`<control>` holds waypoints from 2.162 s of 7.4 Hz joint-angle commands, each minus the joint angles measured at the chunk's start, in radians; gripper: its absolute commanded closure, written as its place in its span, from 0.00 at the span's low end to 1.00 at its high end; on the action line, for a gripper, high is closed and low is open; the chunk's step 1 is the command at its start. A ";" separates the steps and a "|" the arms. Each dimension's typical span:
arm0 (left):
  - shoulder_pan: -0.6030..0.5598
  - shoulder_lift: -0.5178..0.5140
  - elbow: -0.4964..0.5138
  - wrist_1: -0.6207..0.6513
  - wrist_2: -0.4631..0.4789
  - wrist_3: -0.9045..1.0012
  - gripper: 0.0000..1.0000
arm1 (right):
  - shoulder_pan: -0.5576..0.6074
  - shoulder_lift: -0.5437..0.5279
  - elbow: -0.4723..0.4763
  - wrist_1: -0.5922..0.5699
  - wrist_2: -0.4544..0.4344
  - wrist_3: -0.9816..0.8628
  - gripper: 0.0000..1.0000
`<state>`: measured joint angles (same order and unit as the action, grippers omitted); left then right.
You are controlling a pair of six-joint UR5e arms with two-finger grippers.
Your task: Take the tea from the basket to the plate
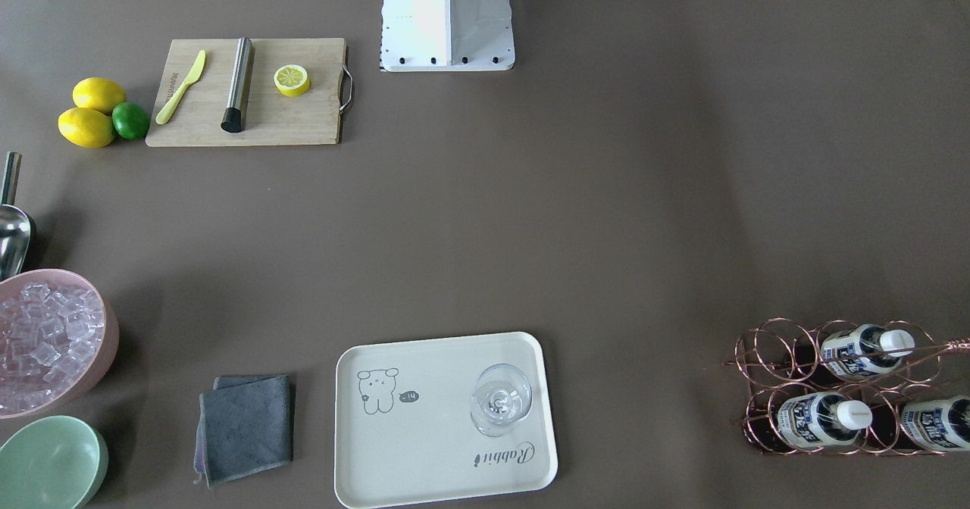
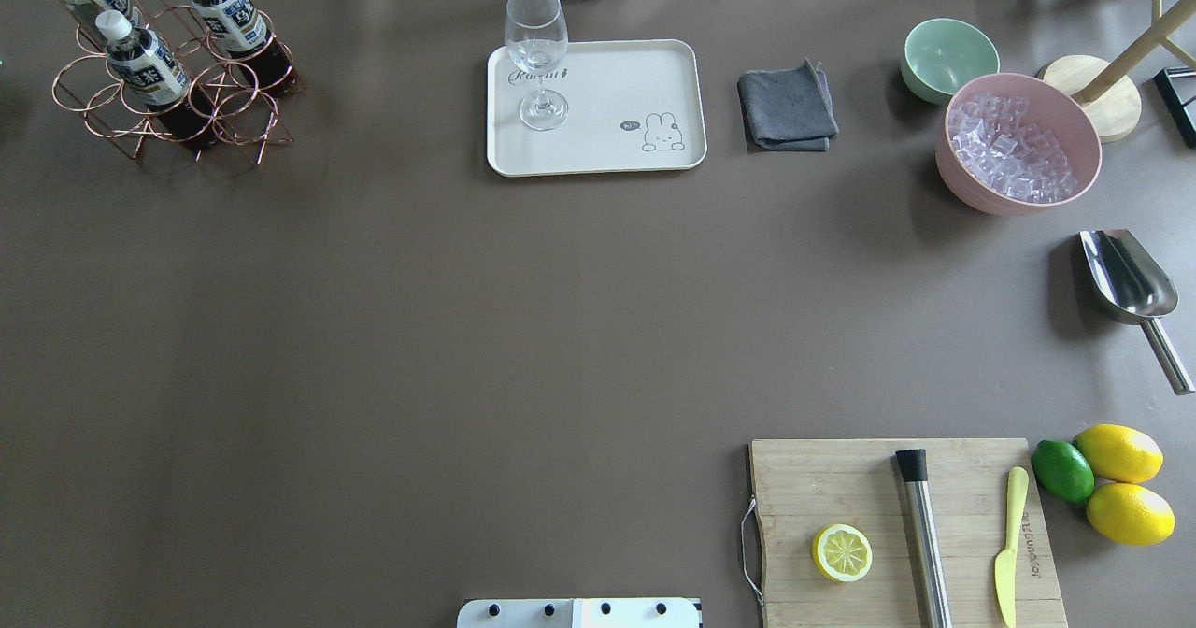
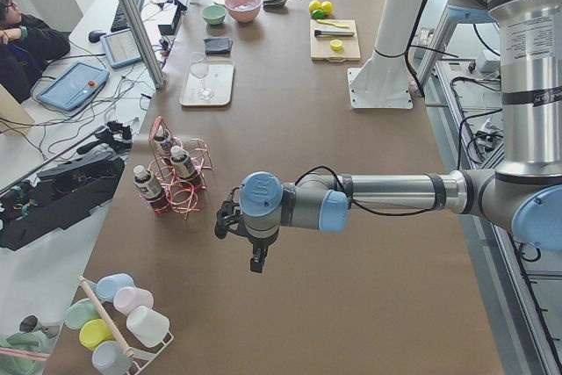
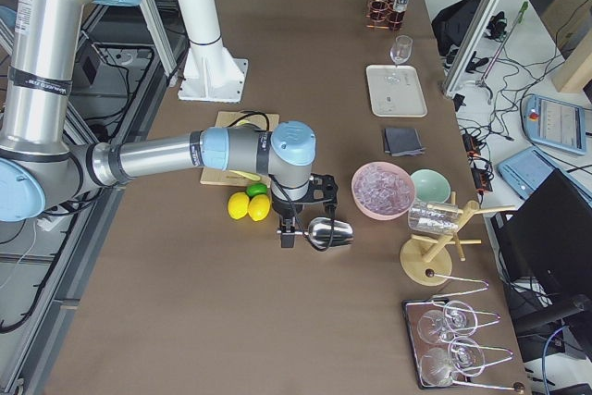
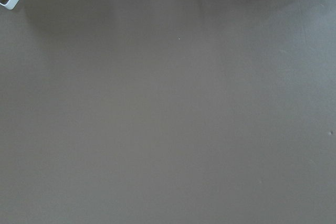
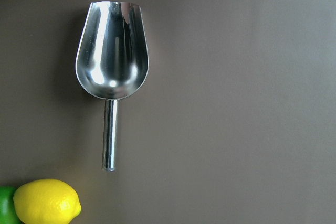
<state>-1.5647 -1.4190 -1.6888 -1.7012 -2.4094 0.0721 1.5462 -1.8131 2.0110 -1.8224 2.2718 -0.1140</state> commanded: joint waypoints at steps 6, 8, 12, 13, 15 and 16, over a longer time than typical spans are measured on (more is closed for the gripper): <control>-0.078 -0.012 -0.017 -0.006 -0.043 0.100 0.02 | 0.000 0.000 0.000 0.000 0.002 -0.001 0.00; -0.081 -0.046 -0.019 -0.006 -0.040 0.307 0.02 | 0.000 0.000 0.000 0.000 0.002 -0.001 0.00; 0.007 -0.219 0.021 -0.061 -0.019 0.414 0.02 | 0.000 0.001 0.002 0.002 -0.003 -0.001 0.00; 0.081 -0.320 0.058 -0.070 -0.013 0.414 0.02 | 0.000 0.001 0.002 0.000 -0.003 -0.001 0.00; 0.115 -0.550 0.165 -0.075 -0.005 0.477 0.02 | 0.000 0.001 -0.003 0.000 -0.002 -0.001 0.00; 0.111 -0.586 0.162 -0.074 -0.007 0.512 0.02 | 0.000 0.001 -0.005 0.002 -0.002 -0.001 0.00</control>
<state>-1.4623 -1.8948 -1.5486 -1.7739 -2.4173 0.5241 1.5463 -1.8117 2.0098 -1.8223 2.2695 -0.1150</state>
